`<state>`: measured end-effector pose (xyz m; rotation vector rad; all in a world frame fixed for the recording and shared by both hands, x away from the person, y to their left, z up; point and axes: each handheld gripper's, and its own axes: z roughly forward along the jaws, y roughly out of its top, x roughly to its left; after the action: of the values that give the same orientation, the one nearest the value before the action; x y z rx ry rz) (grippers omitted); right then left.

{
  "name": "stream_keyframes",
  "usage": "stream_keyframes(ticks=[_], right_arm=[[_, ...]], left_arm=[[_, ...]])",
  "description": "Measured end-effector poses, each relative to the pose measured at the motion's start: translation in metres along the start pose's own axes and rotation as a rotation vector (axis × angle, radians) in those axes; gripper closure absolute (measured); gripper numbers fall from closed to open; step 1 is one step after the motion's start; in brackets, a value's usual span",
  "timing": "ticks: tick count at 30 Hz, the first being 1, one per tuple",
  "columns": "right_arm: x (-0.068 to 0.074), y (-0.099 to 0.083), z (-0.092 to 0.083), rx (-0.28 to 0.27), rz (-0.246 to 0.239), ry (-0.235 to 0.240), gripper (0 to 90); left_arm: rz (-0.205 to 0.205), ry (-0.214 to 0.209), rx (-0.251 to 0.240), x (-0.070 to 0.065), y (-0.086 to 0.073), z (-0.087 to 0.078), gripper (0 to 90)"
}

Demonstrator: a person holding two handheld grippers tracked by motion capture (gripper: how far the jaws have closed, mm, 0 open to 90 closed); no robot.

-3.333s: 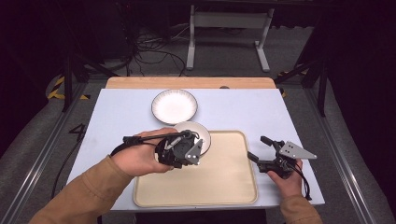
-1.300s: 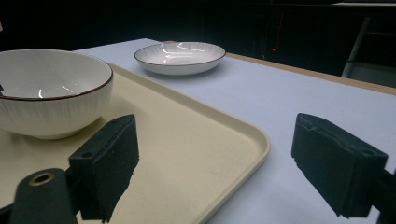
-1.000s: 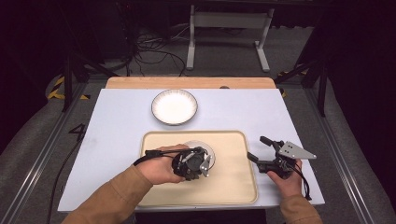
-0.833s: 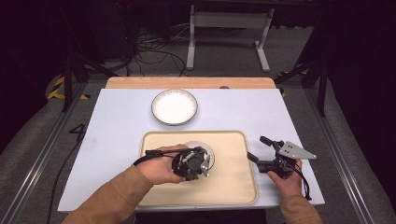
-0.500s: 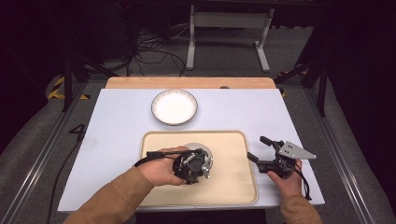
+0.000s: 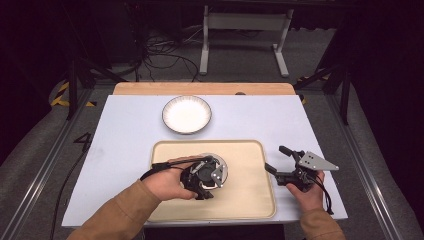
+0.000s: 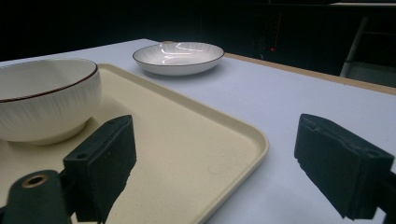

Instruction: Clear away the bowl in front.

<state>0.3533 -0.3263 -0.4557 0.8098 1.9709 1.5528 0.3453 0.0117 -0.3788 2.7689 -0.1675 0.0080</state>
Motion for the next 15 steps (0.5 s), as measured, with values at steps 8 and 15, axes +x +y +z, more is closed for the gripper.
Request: stream_keyframes(ticks=[8,15], right_arm=[[0.0,0.0,0.001,0.003,0.004,0.002,12.0],[-0.001,0.0,0.001,0.007,0.006,0.001,11.9]], left_arm=[[-0.04,0.053,-0.14,-0.004,-0.007,-0.016,46.7],[-0.107,0.084,-0.277,-0.01,-0.018,-0.025,42.2]])
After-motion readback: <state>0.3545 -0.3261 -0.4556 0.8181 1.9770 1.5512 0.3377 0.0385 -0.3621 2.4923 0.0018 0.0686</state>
